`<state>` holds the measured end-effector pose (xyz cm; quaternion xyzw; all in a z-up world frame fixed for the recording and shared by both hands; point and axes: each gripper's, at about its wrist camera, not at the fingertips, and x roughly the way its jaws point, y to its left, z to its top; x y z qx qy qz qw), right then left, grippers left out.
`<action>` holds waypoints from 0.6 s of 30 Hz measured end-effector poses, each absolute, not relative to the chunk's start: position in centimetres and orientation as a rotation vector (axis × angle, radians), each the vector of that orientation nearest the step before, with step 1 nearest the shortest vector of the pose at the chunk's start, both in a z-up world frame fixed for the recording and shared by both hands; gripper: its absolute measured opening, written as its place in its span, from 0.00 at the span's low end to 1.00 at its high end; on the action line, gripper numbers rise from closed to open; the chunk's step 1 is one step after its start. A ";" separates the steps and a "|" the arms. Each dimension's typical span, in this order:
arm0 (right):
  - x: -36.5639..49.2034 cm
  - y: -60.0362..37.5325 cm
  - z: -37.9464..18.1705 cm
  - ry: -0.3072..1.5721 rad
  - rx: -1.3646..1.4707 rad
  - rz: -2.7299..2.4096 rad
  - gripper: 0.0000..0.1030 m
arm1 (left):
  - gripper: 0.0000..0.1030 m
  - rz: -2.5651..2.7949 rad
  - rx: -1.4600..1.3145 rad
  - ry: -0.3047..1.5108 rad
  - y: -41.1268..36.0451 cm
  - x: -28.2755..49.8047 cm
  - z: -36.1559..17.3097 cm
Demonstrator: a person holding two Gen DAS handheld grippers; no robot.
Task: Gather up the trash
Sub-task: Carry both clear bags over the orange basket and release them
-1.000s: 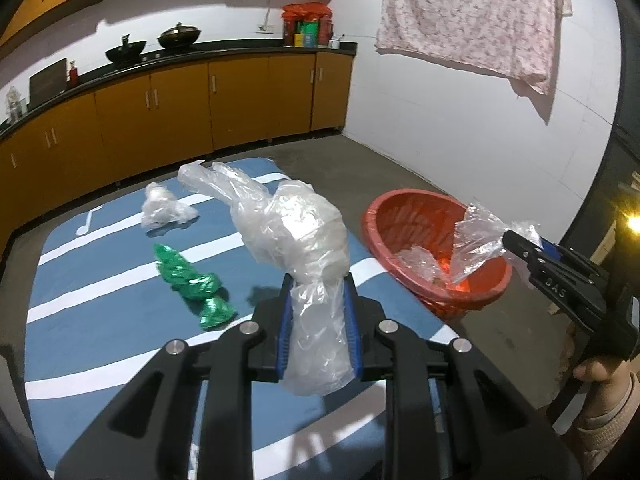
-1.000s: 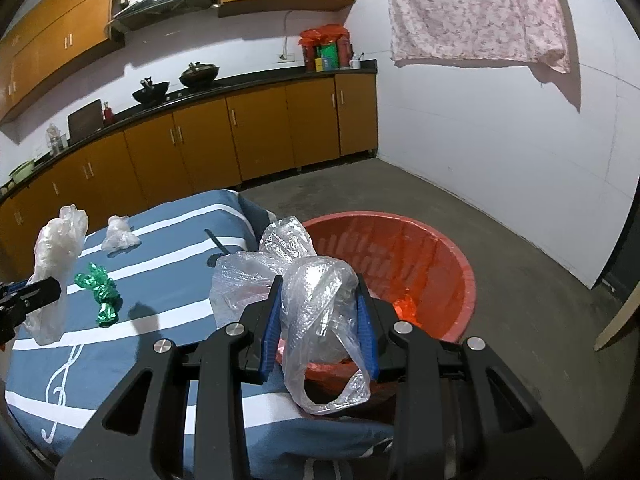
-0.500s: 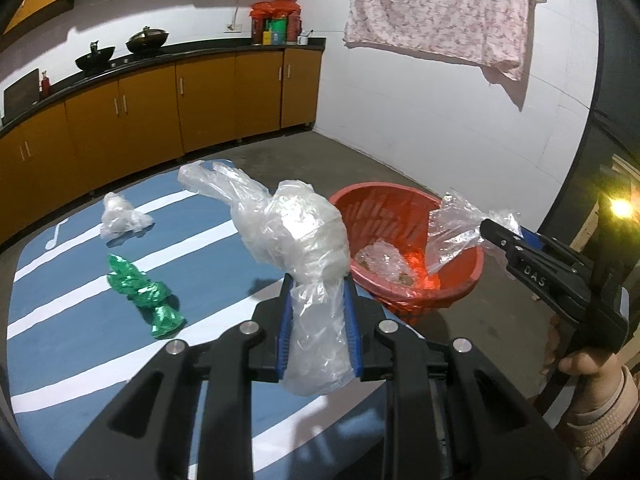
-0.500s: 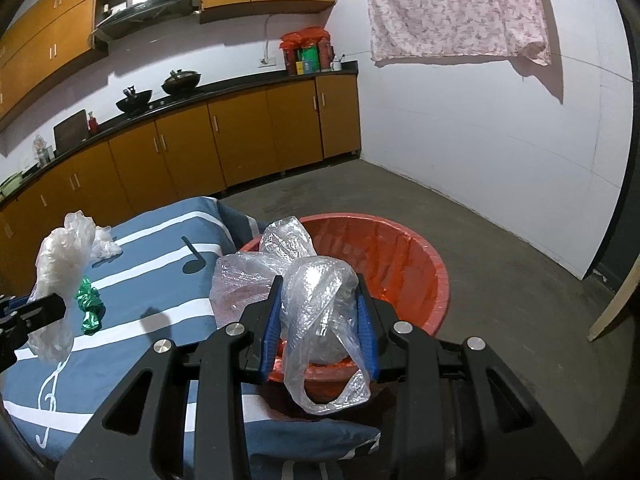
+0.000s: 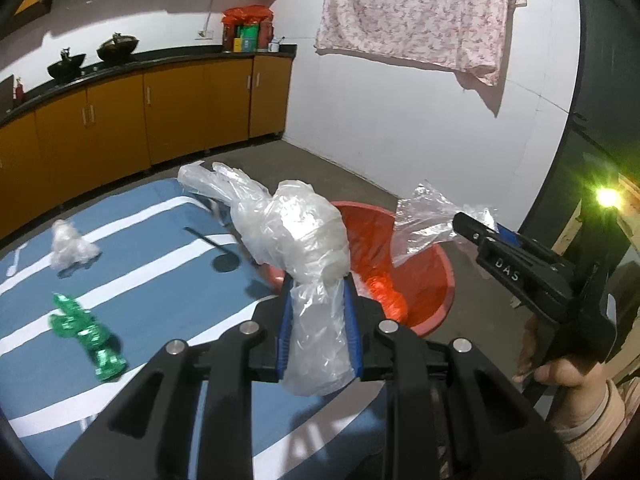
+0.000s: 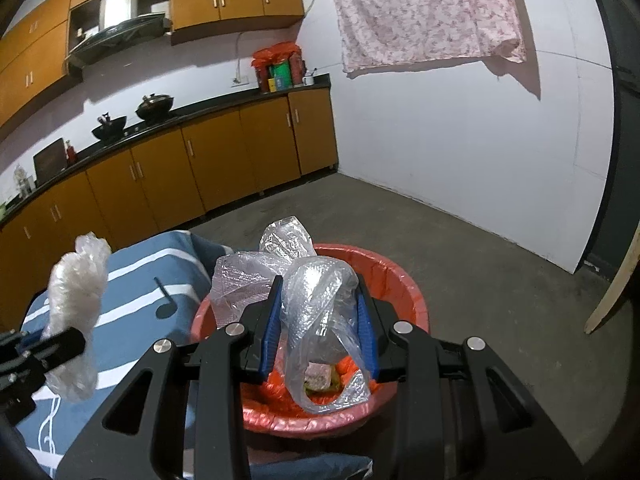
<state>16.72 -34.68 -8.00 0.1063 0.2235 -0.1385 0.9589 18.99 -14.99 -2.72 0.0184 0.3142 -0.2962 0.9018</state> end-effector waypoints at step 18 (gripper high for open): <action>19.8 -37.0 -9.9 0.486 0.278 -0.318 0.33 | 0.23 -0.702 0.054 0.729 -20.1 23.4 -6.4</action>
